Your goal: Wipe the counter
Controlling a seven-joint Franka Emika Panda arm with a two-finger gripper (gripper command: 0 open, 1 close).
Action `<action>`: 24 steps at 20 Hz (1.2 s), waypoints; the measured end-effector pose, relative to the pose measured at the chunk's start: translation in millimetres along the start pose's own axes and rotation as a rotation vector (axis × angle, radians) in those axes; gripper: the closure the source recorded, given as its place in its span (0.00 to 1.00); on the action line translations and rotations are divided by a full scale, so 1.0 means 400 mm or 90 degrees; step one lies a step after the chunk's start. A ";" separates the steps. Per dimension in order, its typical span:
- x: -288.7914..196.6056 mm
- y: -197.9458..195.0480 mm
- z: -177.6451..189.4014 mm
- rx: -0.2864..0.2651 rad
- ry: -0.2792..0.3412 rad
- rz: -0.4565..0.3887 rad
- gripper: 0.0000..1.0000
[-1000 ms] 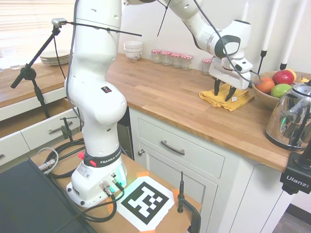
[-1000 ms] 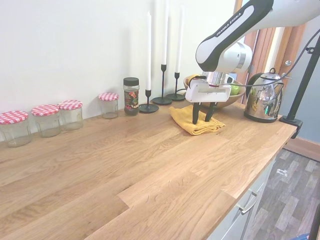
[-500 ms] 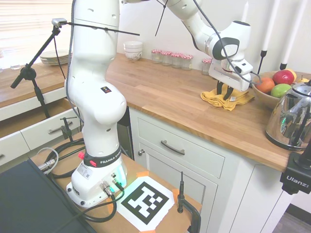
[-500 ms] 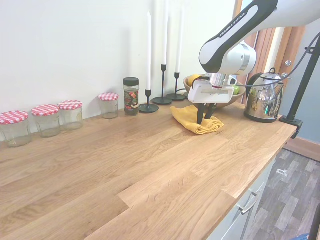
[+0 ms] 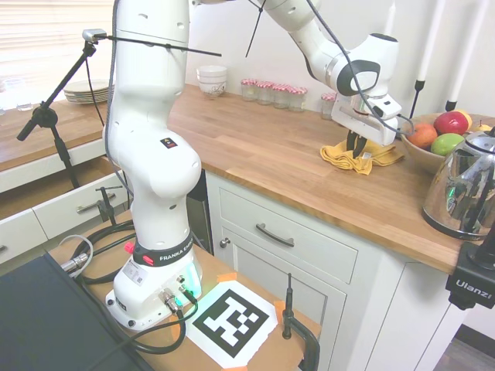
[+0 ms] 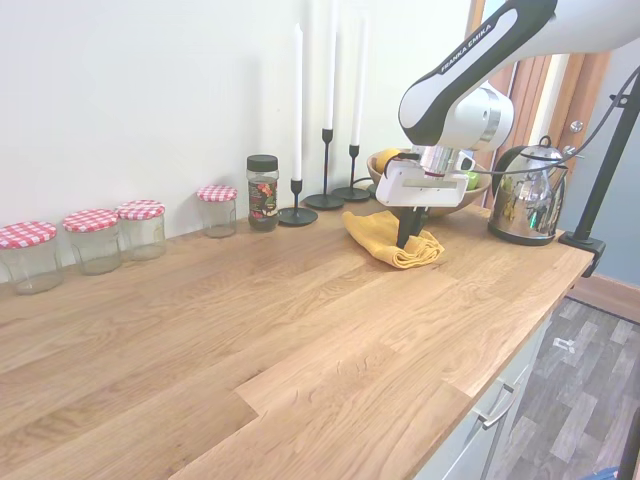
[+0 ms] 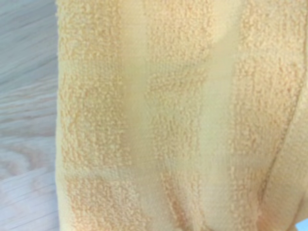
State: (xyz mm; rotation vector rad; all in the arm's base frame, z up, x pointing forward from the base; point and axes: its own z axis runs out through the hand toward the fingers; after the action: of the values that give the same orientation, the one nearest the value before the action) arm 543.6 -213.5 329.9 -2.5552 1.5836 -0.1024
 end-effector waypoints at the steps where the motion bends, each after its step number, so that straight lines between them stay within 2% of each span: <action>1: -0.001 -0.001 0.000 0.000 0.000 -0.001 1.00; 5: -0.029 -0.023 0.005 0.003 0.001 -0.016 1.00; 9: -0.110 -0.096 0.018 0.002 -0.004 -0.046 1.00; 17: -0.336 -0.265 0.045 -0.010 -0.005 -0.113 1.00; 24: -0.531 -0.362 0.063 -0.034 0.020 -0.174 1.00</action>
State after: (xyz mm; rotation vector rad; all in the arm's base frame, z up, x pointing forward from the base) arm 580.4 42.3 329.4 -2.8106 1.2518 -0.1292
